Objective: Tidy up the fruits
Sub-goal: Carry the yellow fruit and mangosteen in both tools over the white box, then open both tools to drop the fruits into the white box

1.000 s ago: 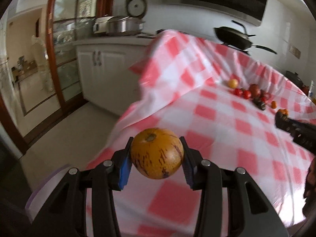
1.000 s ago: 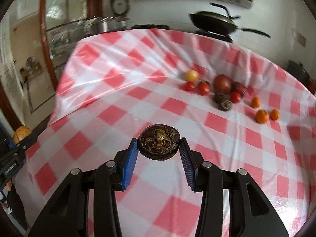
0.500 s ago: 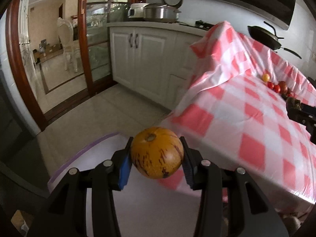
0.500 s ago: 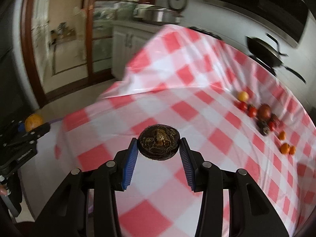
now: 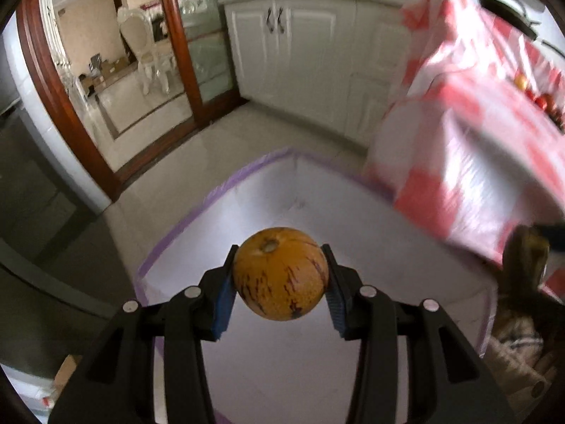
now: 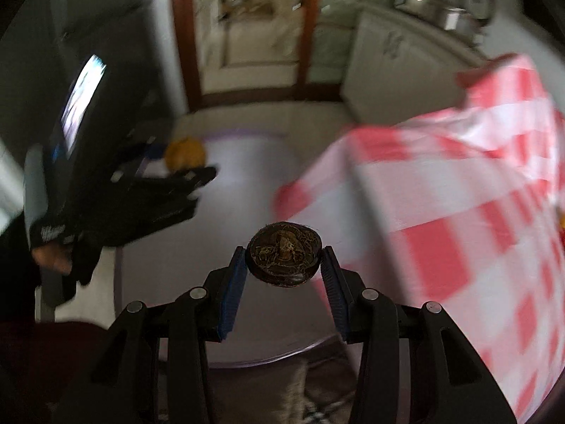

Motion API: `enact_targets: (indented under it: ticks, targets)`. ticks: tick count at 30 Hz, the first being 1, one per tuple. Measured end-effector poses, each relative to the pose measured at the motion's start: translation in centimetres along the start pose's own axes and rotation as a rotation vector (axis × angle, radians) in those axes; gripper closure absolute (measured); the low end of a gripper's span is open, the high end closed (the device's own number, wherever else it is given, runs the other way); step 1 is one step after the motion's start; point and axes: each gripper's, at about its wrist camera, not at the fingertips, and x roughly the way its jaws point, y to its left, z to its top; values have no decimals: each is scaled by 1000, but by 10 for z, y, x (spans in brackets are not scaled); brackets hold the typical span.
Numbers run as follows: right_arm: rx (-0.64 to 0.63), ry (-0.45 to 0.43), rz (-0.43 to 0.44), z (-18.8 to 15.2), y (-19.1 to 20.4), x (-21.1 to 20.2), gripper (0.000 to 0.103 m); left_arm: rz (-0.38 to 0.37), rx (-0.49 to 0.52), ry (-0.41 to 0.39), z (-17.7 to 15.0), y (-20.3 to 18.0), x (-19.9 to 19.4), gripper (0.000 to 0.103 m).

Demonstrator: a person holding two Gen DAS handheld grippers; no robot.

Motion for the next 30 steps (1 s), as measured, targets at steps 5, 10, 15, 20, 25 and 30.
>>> enact_targets:
  ticks: [5, 10, 15, 20, 25, 30]
  targets:
    - [-85, 112, 16, -9, 27, 45, 60, 12, -49, 111, -13, 8, 30, 58]
    - [-130, 218, 2, -15, 39, 88, 60, 24, -77, 214, -25, 11, 57, 58]
    - [-122, 289, 12, -14, 42, 120, 60, 36, -94, 293, -33, 9, 77, 58]
    - [-89, 373, 8, -8, 34, 150, 60, 33, -102, 345, -32, 11, 86, 58]
    - [-51, 391, 17, -22, 28, 144, 59, 20, -115, 381, -35, 7, 92, 58]
    - [-45, 369, 31, -20, 30, 135, 44, 30, -119, 353, -31, 10, 88, 35]
